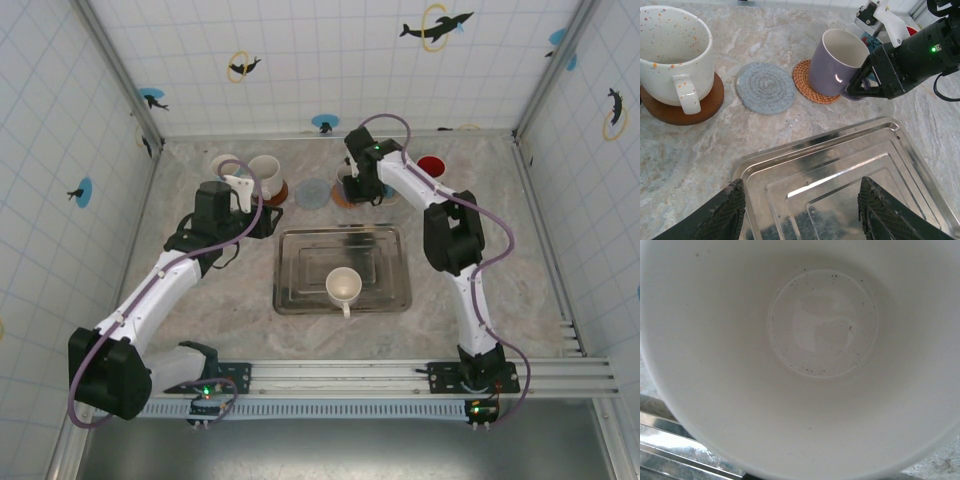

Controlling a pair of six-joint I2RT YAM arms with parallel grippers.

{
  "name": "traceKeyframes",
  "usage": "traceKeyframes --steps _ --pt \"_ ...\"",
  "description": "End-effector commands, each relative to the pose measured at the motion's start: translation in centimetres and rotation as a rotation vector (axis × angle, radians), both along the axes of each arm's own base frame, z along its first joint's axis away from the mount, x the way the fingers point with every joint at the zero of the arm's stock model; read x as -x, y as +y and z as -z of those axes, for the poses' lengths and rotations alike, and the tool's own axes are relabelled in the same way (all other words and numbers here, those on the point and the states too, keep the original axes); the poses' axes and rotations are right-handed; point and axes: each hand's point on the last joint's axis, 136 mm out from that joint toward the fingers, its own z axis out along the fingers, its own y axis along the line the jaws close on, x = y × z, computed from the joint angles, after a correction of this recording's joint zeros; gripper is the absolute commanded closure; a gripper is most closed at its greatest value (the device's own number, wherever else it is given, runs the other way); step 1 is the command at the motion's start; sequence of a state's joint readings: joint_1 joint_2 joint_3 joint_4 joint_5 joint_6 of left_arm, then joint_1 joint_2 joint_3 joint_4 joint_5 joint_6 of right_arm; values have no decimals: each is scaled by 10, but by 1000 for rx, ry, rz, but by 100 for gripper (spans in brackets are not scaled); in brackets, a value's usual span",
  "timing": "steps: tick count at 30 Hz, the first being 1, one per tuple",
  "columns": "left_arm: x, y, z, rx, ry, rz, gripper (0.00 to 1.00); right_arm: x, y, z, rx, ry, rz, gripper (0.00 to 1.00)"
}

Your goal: Place the cup by the coaster

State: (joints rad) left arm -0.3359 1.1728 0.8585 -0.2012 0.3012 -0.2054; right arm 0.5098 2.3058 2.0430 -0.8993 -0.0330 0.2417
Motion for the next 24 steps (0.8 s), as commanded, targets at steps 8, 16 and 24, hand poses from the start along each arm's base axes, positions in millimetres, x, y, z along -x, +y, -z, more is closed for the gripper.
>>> traceKeyframes --steps 8,16,24 --pt "-4 -1 -10 -16 -30 8 40 -25 9 -25 -53 -86 1 100" --pt "-3 -1 -12 -15 -33 7 40 -25 11 -21 -60 -76 0 100" --pt "-3 -1 -12 -15 -34 7 40 -24 11 -18 -65 -67 0 100"
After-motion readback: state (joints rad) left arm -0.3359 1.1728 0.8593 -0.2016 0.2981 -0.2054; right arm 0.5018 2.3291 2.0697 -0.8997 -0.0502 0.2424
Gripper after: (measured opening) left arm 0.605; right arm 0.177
